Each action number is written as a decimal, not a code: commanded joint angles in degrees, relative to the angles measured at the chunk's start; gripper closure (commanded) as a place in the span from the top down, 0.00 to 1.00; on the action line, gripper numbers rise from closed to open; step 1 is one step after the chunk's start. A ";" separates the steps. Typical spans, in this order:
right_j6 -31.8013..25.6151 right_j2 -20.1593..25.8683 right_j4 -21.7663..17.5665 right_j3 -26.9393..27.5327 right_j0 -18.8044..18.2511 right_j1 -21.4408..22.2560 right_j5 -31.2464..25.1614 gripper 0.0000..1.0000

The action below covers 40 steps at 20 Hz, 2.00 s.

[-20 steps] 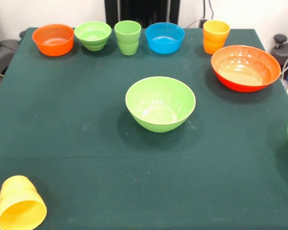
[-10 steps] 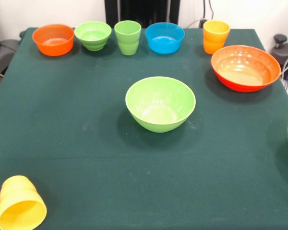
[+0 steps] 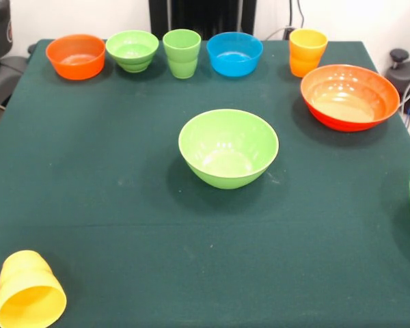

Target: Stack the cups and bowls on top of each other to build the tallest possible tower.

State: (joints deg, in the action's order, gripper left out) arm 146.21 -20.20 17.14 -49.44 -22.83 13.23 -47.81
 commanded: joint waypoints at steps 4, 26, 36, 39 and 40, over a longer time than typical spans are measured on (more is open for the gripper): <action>12.32 2.63 2.36 -1.87 4.00 -4.23 -3.49 0.00; 19.06 -4.74 9.14 16.86 4.98 -17.98 -6.24 0.00; 25.27 -13.65 17.68 31.21 4.24 -24.74 -15.15 0.00; 26.31 -15.47 19.94 31.58 4.95 -24.72 -16.37 0.00; 26.29 -15.30 20.06 30.84 5.43 -24.11 -16.62 0.00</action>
State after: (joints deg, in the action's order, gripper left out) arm 157.90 -34.23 33.97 -24.02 -18.68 -9.93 -56.42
